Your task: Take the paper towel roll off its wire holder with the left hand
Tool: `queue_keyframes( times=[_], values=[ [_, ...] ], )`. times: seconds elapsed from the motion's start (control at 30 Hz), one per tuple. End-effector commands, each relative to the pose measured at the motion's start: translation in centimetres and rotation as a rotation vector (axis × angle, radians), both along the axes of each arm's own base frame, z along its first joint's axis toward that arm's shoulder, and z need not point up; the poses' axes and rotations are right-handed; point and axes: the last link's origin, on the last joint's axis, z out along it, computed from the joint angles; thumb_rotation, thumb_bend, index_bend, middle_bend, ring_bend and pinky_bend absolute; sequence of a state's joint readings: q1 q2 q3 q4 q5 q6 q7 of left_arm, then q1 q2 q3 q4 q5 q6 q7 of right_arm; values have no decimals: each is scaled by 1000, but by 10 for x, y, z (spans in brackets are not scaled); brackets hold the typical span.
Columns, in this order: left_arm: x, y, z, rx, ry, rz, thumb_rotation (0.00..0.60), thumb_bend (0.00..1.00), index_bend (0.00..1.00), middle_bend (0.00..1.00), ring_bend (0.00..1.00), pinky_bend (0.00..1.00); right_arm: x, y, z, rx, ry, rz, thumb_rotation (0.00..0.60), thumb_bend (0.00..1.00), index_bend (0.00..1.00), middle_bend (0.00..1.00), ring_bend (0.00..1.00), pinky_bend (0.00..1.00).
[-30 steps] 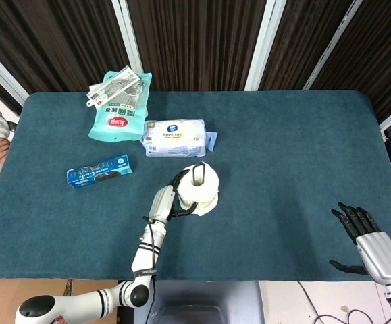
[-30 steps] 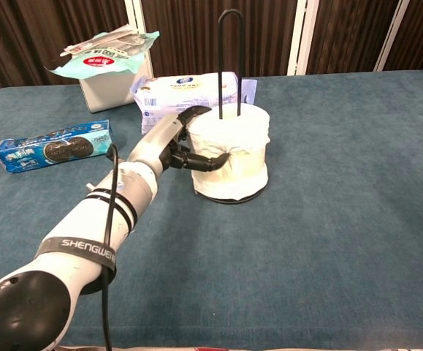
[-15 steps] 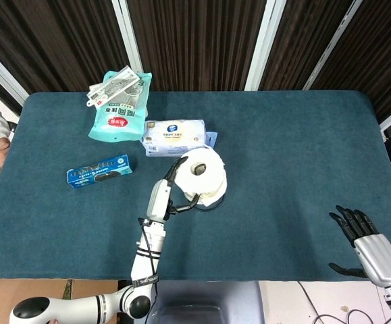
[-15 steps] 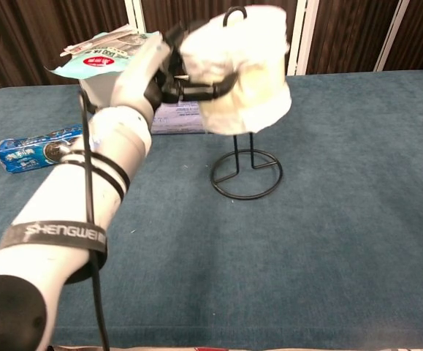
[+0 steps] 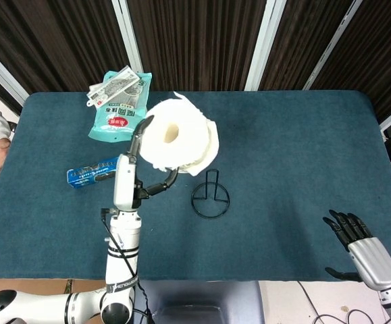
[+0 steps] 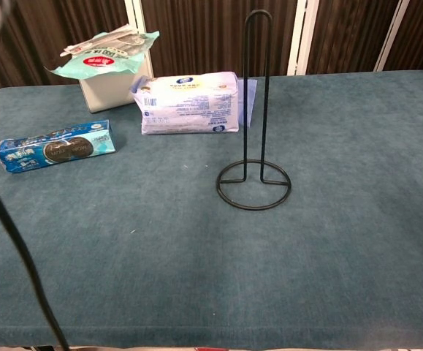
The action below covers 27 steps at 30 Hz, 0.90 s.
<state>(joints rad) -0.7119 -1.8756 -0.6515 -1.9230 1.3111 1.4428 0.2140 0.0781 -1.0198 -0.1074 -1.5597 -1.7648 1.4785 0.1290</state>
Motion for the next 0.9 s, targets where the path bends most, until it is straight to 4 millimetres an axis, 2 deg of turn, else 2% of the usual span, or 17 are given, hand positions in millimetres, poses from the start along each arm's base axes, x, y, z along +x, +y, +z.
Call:
queue_keyframes(
  times=[0.03, 0.17, 0.3, 0.4, 0.47, 0.57, 0.6, 0.63, 0.67, 0.73, 0.8, 0.83, 0.9],
  values=[
    [-19, -1, 22, 52, 19, 39, 600, 649, 836, 767, 814, 905, 0, 1, 0, 0, -1, 2, 600, 62, 0, 0, 0, 0],
    [-75, -3, 17, 24, 115, 115, 600, 646, 836, 765, 810, 902, 1, 2, 2, -6, -8, 4, 600, 62, 0, 0, 0, 0],
    [-152, -3, -12, -59, 272, 199, 600, 645, 831, 749, 792, 885, 1, 4, -1, 5, -17, 0, 600, 62, 0, 0, 0, 0],
    [-191, -12, -32, -94, 291, 205, 600, 652, 826, 744, 784, 881, 2, 5, -3, 14, -10, 6, 600, 62, 0, 0, 0, 0],
    [-206, -17, -49, -128, 319, 188, 600, 653, 814, 728, 748, 847, 2, 4, -3, 10, -7, 3, 600, 62, 0, 0, 0, 0],
    [-218, -25, -75, -179, 354, 166, 600, 622, 742, 621, 562, 632, 0, 2, -5, 7, 1, -11, 600, 62, 0, 0, 0, 0],
    [-219, -27, -81, -188, 363, 160, 600, 605, 710, 569, 488, 515, 0, 2, -6, 11, 4, -12, 600, 62, 0, 0, 0, 0],
    [-220, -28, -89, -192, 389, 149, 600, 598, 691, 538, 450, 449, 1, 1, -7, 16, 7, -12, 600, 62, 0, 0, 0, 0],
    [-221, -29, -94, -195, 411, 140, 600, 585, 654, 479, 391, 343, 1, 1, -7, 18, 8, -10, 600, 62, 0, 0, 0, 0],
    [-224, -30, -107, -213, 449, 135, 600, 561, 579, 367, 284, 233, 2, 2, -7, 16, 6, -6, 600, 62, 0, 0, 0, 0],
    [-228, -29, -116, -245, 461, 140, 600, 534, 449, 258, 183, 179, 1, 2, -5, 12, 3, -5, 600, 62, 0, 0, 0, 0],
    [-230, -29, -120, -262, 465, 145, 600, 515, 322, 180, 110, 152, 1, 2, -4, 8, 1, -7, 600, 62, 0, 0, 0, 0],
    [-235, -26, -123, -277, 479, 165, 600, 485, 118, 64, 29, 126, -1, 2, -2, 0, -2, -14, 600, 62, 0, 0, 0, 0]
  ],
)
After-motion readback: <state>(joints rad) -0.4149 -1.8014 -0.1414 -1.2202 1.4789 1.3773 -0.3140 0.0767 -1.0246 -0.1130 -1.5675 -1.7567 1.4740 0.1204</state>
